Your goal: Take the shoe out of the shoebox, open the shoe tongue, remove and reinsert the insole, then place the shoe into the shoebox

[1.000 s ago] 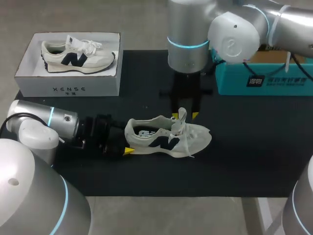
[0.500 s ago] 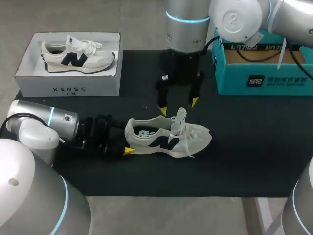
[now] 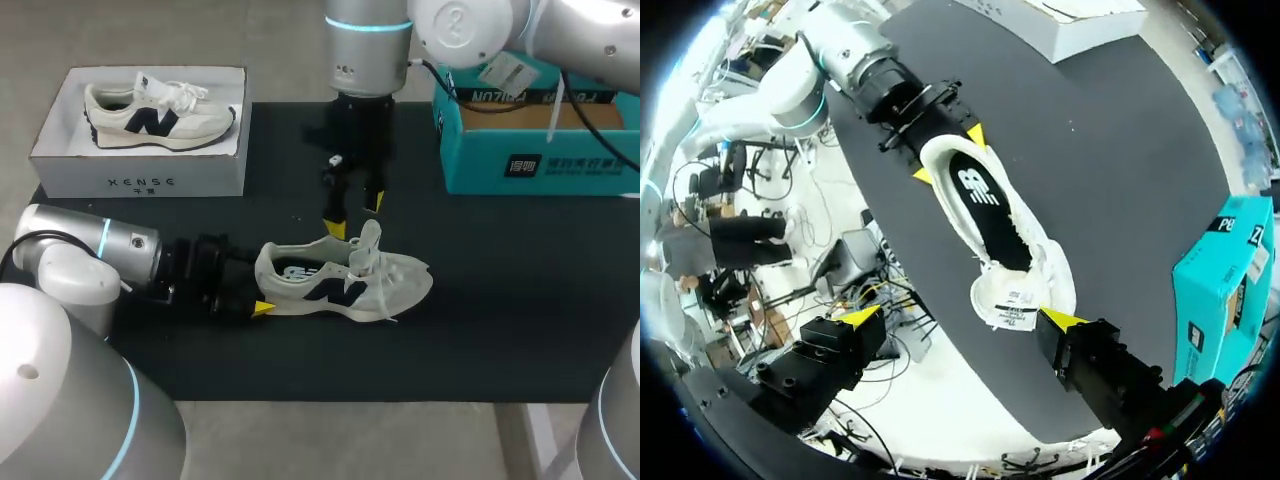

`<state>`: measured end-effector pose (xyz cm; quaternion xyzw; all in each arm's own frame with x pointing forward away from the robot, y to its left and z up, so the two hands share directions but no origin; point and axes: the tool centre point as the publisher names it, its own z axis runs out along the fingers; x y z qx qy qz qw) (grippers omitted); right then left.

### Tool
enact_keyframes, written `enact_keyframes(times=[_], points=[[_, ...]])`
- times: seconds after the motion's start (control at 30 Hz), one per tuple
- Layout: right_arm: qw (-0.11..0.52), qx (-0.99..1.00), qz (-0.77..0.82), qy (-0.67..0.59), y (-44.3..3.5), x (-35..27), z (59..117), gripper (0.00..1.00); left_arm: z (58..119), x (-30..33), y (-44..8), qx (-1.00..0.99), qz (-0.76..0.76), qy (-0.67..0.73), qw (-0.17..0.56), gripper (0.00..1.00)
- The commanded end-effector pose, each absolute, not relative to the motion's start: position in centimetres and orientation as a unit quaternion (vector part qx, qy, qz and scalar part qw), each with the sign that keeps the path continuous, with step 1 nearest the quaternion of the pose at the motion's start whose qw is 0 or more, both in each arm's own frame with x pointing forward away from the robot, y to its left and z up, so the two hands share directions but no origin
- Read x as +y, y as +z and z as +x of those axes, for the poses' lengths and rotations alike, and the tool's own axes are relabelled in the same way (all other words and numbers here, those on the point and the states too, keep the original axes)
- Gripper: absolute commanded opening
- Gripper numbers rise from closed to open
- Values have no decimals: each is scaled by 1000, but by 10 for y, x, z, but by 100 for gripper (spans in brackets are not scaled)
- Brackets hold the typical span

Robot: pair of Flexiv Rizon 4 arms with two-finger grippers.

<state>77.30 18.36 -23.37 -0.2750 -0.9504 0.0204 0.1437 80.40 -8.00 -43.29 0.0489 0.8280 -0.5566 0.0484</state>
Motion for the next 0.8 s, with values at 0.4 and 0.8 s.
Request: enact_keyframes(times=[0.4, 0.8], points=[[168, -977, 100, 86, -247, 218, 789, 0, 802, -82, -437, 828, 48, -556, 50, 0], [154, -982, 54, 99, -269, 224, 786, 0, 802, -82, -437, 828, 48, -556, 50, 0]])
